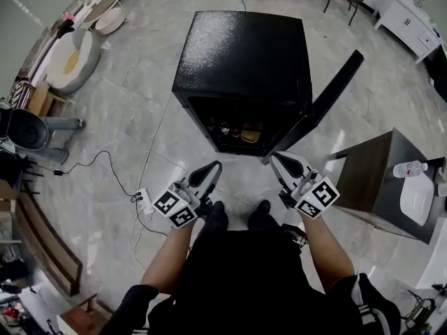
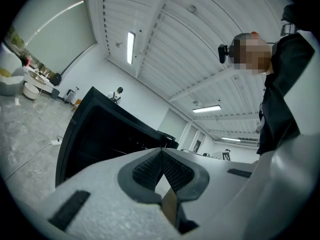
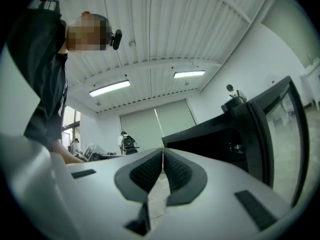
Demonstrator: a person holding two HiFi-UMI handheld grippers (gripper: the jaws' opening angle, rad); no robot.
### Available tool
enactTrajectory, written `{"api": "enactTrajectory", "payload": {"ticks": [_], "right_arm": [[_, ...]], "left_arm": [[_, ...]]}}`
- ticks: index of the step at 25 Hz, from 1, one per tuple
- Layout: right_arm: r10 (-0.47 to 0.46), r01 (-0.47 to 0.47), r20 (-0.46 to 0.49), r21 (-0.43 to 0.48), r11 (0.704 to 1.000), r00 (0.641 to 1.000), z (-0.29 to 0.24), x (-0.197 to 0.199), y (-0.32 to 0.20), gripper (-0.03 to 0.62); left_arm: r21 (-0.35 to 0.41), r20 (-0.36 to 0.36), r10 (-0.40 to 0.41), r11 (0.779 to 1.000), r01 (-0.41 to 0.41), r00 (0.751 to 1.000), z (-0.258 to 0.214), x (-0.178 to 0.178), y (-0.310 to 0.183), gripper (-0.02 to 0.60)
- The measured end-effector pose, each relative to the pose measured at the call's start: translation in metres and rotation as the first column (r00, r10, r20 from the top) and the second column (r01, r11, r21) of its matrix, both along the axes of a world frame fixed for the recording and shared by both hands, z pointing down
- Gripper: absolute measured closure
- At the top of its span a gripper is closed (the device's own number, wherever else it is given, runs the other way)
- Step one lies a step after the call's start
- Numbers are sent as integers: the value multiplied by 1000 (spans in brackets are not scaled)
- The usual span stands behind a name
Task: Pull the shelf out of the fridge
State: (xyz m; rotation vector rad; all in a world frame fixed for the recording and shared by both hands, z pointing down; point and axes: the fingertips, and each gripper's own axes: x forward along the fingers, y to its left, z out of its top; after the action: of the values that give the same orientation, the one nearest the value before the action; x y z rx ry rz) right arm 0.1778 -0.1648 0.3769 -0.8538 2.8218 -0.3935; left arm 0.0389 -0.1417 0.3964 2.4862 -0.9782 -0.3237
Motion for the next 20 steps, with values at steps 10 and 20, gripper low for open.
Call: {"api": "enactTrajectory", "payload": {"ticks": [10, 20], "right_arm": [[-132, 132, -28, 14, 991, 991, 35, -13, -8, 568], [-27, 62, -262, 126, 990, 965, 24, 7, -51, 568]], "left_arm": [[-38, 60, -49, 998, 51, 997, 27, 4, -12, 558], [-31, 25, 59, 998, -58, 998, 31, -18, -47, 558]]}}
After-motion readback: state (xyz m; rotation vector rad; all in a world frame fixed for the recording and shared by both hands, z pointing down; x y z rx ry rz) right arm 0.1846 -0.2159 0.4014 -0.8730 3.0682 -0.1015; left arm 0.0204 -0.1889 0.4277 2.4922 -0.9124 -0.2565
